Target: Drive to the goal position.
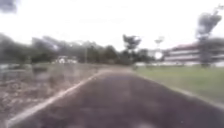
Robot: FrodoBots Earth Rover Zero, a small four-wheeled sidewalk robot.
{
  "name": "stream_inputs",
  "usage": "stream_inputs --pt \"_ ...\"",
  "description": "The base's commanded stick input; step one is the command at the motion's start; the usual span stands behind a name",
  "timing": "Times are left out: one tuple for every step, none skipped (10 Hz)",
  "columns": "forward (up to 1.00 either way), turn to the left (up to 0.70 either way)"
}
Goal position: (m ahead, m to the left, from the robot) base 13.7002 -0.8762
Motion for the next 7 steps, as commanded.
stream_inputs --pt "0.70 0.00" --pt "0.70 0.00" --pt "0.70 0.00" --pt "0.70 0.00" --pt "0.70 0.00" --pt "0.70 0.00" --pt "0.70 0.00"
